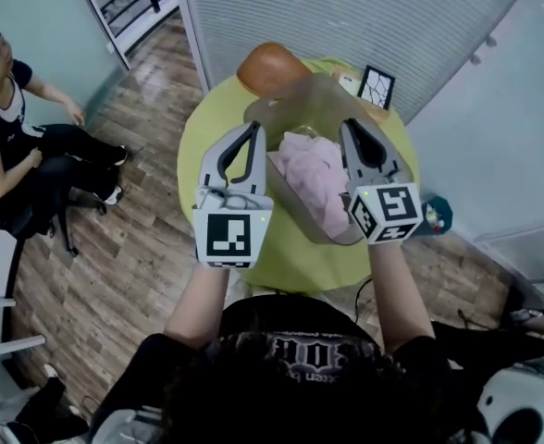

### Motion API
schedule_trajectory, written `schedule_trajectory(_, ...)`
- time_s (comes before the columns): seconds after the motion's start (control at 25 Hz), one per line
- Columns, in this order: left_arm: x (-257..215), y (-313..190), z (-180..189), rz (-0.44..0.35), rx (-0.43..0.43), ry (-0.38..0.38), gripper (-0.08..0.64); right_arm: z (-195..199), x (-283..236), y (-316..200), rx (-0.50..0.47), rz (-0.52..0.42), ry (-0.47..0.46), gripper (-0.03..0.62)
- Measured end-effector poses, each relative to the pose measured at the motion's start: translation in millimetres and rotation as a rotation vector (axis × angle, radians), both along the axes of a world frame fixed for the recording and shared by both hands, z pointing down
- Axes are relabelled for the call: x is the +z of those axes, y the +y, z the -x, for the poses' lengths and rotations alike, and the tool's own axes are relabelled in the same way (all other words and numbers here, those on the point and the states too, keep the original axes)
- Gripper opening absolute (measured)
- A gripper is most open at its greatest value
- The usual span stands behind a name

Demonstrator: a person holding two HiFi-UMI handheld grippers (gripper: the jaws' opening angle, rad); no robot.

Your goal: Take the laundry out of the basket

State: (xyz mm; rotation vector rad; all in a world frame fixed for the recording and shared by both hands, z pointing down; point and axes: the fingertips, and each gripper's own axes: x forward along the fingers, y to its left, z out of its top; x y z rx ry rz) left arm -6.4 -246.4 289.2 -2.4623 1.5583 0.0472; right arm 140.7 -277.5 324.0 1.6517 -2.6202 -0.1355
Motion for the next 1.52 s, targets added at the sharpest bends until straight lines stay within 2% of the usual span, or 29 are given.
schedule_trajectory(0.08,4.8,-3.9,-4.0,0.004,0.001,-0.004,-0.002,1.2,13.6,-5.8,-0.023,0.046,0.017,0.054)
schedule_trajectory(0.2,11.0,-9.1,-9.1,0.025,0.008,-0.018,-0.002,6.6,38.4,-14.8,-0.074,0.136,0.05,0.171)
schedule_trajectory(0.32,14.0,-14.0,-9.1,0.038,0.004,-0.017,-0.002,10.4,61.5,-21.9,-0.118,0.227,0.058,0.251)
schedule_trajectory(0.44,14.2,-18.9,-5.8,0.044,-0.004,-0.013,-0.002,12.2,80.2,-29.3,-0.149,0.306,0.042,0.289)
schedule_trajectory(0.56,13.1,-23.8,-0.9,0.034,-0.016,-0.014,-0.002,15.3,103.3,-35.1,-0.164,0.373,0.099,0.314)
schedule_trajectory(0.72,12.5,-28.7,0.2,0.036,-0.015,0.007,-0.002,28.3,137.1,-35.9,-0.239,0.481,0.125,0.39)
schedule_trajectory(0.8,13.9,-31.2,-0.1,0.038,-0.008,-0.001,-0.002,32.7,152.7,-35.8,-0.263,0.518,0.173,0.415)
schedule_trajectory(1.0,17.2,-33.1,-2.8,0.044,0.007,-0.002,-0.002,36.6,184.1,-30.0,-0.327,0.602,0.29,0.45)
schedule_trajectory(1.08,18.5,-34.3,-5.0,0.047,0.015,-0.002,-0.002,35.9,192.9,-29.3,-0.34,0.629,0.31,0.457)
schedule_trajectory(1.28,21.1,-38.7,-10.3,0.051,0.024,-0.014,-0.002,24.1,216.3,-33.3,-0.302,0.716,0.33,0.462)
schedule_trajectory(1.52,23.7,-43.0,-11.8,0.062,0.022,-0.014,-0.002,22.7,235.7,-28.5,-0.324,0.77,0.4,0.465)
